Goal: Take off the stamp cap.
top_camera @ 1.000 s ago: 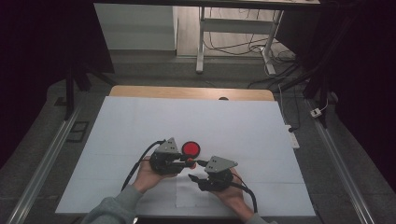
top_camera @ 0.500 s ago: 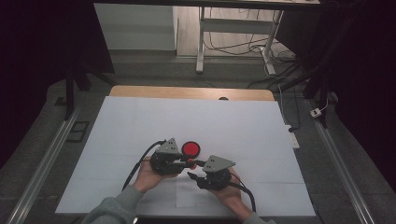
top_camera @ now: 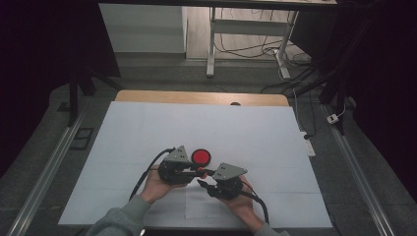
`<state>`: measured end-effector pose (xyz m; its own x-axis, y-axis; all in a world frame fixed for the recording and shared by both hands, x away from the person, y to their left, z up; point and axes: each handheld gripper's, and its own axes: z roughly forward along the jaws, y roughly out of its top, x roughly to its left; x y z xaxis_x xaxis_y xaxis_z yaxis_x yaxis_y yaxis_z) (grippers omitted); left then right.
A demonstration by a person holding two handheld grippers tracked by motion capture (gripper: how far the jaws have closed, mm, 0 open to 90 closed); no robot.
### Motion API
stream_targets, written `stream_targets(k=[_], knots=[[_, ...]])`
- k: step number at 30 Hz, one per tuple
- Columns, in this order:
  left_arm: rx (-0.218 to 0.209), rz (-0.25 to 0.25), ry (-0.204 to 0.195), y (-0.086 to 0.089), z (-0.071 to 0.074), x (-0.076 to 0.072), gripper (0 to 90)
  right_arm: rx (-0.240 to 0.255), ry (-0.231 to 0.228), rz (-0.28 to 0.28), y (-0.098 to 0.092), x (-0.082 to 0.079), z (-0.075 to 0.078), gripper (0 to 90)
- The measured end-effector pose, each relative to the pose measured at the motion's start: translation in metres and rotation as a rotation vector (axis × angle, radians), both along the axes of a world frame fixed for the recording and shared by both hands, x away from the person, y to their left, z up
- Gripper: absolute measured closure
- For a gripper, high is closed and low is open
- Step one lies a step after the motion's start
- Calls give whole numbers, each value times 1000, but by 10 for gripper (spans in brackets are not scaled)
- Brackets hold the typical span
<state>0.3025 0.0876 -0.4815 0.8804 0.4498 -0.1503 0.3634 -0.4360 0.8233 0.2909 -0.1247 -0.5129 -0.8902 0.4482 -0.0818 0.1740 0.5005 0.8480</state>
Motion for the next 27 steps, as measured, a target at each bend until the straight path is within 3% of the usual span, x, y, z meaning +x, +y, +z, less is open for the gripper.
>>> stream_targets(k=[17, 27], knots=[[2, -1, 1, 0, 0, 0, 722, 24, 10, -13, 0, 2, 0, 630], [4, 1, -4, 0, 0, 0, 724, 7, 7, -17, 0, 2, 1, 641]])
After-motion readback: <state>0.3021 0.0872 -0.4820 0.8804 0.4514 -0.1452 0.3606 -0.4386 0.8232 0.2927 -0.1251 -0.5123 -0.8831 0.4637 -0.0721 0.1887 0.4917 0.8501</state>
